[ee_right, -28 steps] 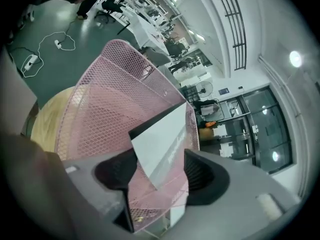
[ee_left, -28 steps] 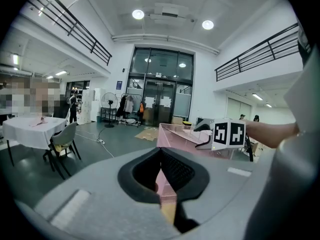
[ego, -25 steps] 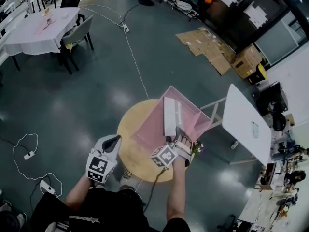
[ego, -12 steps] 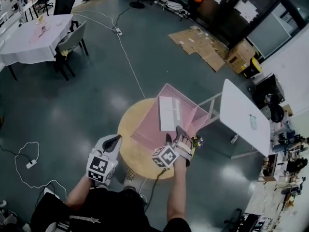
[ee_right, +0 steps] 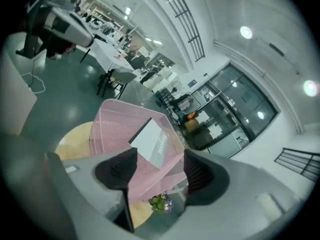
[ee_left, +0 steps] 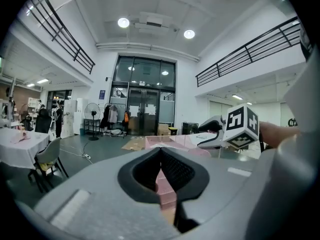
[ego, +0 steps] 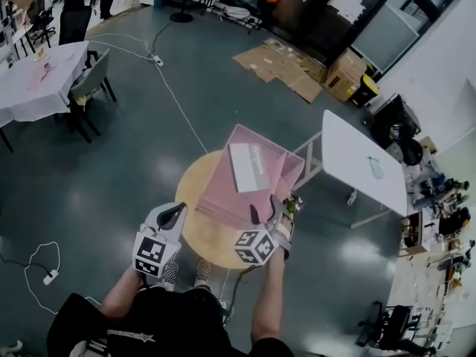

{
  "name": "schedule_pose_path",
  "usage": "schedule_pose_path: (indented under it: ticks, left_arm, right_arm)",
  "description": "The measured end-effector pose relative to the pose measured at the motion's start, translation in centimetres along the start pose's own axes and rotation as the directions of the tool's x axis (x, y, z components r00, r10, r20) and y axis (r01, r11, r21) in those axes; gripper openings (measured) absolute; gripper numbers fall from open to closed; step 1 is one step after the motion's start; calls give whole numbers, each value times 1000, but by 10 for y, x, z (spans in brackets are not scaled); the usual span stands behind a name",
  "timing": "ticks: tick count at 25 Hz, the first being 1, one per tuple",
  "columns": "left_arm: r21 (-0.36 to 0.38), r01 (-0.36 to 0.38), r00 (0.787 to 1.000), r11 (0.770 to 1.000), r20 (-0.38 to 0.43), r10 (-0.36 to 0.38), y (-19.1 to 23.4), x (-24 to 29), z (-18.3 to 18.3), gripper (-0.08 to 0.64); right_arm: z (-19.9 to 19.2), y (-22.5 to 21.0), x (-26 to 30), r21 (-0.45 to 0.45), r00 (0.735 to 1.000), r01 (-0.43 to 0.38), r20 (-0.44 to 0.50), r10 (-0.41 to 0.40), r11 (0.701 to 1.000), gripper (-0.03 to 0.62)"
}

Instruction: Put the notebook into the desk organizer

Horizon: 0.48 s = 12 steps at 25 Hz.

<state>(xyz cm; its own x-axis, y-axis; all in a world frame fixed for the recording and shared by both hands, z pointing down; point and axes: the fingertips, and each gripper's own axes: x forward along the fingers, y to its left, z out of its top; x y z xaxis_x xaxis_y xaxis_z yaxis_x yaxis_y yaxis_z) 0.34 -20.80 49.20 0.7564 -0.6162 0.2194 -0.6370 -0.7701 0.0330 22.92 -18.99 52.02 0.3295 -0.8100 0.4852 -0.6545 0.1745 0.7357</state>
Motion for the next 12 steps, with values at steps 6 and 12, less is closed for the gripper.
schedule_pose_path:
  ticks: [6,12]
  left_arm:
    - [34,84,996,996,40,-86,-16,-2,15,11]
    - [66,161,985,985,51,-164,-40,-2,19,11]
  right_arm:
    - [1,0,-55,234,995,49,77,-69,971,296]
    - [-14,7,-97,444,982,83,117,-149,892,281]
